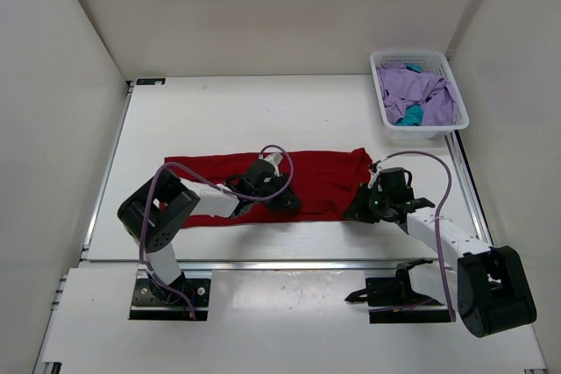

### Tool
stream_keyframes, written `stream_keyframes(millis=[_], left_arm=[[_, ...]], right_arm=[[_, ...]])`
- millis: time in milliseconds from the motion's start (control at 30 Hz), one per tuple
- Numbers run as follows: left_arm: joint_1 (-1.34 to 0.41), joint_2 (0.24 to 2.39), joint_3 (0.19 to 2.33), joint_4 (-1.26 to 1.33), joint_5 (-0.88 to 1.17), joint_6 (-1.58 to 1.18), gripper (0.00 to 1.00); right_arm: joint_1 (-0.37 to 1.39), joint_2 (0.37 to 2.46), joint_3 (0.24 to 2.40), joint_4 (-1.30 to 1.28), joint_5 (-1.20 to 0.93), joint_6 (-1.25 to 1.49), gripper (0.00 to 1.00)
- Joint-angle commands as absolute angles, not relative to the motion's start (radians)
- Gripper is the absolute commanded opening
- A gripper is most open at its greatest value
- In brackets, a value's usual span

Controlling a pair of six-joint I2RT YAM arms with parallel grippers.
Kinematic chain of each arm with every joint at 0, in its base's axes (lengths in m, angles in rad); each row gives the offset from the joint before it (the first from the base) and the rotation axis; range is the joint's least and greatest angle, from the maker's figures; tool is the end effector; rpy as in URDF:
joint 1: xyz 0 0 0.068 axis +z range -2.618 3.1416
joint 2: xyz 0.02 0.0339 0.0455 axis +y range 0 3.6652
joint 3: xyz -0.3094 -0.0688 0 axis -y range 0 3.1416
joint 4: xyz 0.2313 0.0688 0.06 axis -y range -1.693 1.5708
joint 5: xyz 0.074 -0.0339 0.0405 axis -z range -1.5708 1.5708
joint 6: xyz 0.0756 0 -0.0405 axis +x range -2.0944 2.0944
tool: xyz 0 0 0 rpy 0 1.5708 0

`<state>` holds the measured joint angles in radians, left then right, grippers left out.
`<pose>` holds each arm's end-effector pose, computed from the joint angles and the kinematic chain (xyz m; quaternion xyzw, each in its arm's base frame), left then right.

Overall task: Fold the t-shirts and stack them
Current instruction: Fold the other side of the tshirt into a rectangle

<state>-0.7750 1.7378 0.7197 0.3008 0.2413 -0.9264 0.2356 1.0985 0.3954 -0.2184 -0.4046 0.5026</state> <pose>0.2410 -0.2613 0.1563 -0.0187 0.9049 -0.3811 0.1886 0.1693 0.0712 0.1709 0.0601 0.9287 0.2903 0.2227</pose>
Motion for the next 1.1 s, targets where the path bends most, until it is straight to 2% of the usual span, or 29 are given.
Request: stream_keyframes(millis=[0,33,67,133,233,300,367,467,500,533,567,633,667,800,933,1067], left_arm=[[-0.782,1.733,0.753,0.367,0.284,-0.956,0.24],[-0.779,1.739,0.75,0.374,0.291,-0.963,0.2],[-0.77,1.729,0.744,0.373,0.296,-0.966,0.12],[-0.749,1.703,0.736,0.376,0.311,-0.977,0.05],[-0.733,1.642,0.71,0.361,0.34,-0.976,0.0],[-0.724,1.623,0.71,0.348,0.353,-0.979,0.01],[-0.724,1.618,0.696,0.336,0.364,-0.977,0.02],[-0.712,1.634,0.672,0.328,0.373,-0.976,0.1],[-0.71,1.64,0.66,0.337,0.382,-0.973,0.14],[-0.706,1.66,0.652,0.339,0.397,-0.977,0.22],[-0.703,1.663,0.644,0.353,0.405,-0.986,0.3],[-0.704,1.667,0.64,0.351,0.402,-0.979,0.38],[-0.704,1.666,0.632,0.353,0.399,-0.974,0.41],[-0.695,1.634,0.633,0.325,0.376,-0.951,0.46],[-0.706,1.58,0.638,0.252,0.345,-0.898,0.47],[-0.687,1.528,0.598,0.244,0.33,-0.882,0.47]], right_arm=[[0.232,1.103,0.413,-0.135,-0.446,0.525,0.06],[0.226,1.097,0.413,-0.126,-0.451,0.523,0.02],[0.224,1.083,0.419,-0.127,-0.459,0.529,0.01],[0.227,1.049,0.434,-0.165,-0.459,0.52,0.0],[0.216,1.016,0.472,-0.222,-0.457,0.503,0.0],[0.21,1.003,0.479,-0.244,-0.475,0.502,0.0],[0.219,1.008,0.462,-0.256,-0.483,0.502,0.0],[0.229,1.031,0.436,-0.265,-0.474,0.503,0.0],[0.222,1.034,0.425,-0.267,-0.477,0.506,0.04],[0.218,1.029,0.423,-0.261,-0.469,0.509,0.07],[0.209,1.023,0.426,-0.261,-0.463,0.508,0.16],[0.18,1.009,0.465,-0.259,-0.465,0.502,0.3],[0.164,1.011,0.497,-0.244,-0.454,0.502,0.31],[0.071,1.087,0.571,-0.109,-0.413,0.509,0.29],[0.011,1.259,0.65,0.067,-0.33,0.505,0.25],[-0.055,1.42,0.705,0.193,-0.325,0.506,0.26]])
